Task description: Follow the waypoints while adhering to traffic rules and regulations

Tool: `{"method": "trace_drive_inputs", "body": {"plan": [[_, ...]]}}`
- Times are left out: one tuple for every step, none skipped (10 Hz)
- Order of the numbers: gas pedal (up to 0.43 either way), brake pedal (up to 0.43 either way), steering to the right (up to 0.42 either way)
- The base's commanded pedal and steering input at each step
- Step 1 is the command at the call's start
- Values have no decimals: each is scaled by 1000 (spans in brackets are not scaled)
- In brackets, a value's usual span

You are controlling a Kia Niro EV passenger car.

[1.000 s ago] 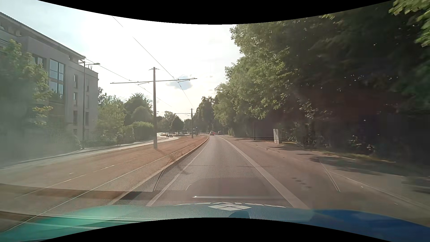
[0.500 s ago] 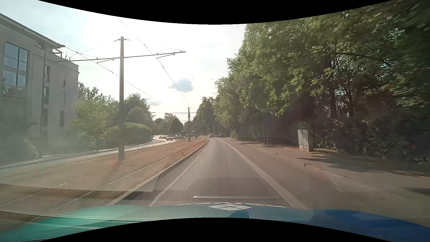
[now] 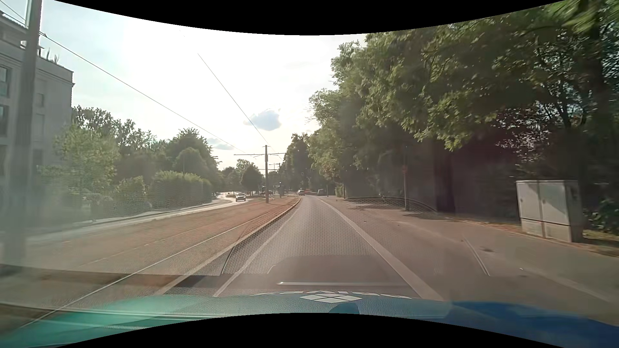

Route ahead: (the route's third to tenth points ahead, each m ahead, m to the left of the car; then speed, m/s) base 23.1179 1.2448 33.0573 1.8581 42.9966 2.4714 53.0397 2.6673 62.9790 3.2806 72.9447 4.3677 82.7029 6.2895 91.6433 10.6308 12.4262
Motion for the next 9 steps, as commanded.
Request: {"method": "trace_drive_inputs", "body": {"plan": [[150, 0, -10], [150, 0, -10], [150, 0, -10], [150, 0, -10], [150, 0, -10], [150, 0, -10], [150, 0, -10], [150, 0, -10], [150, 0, -10]]}}
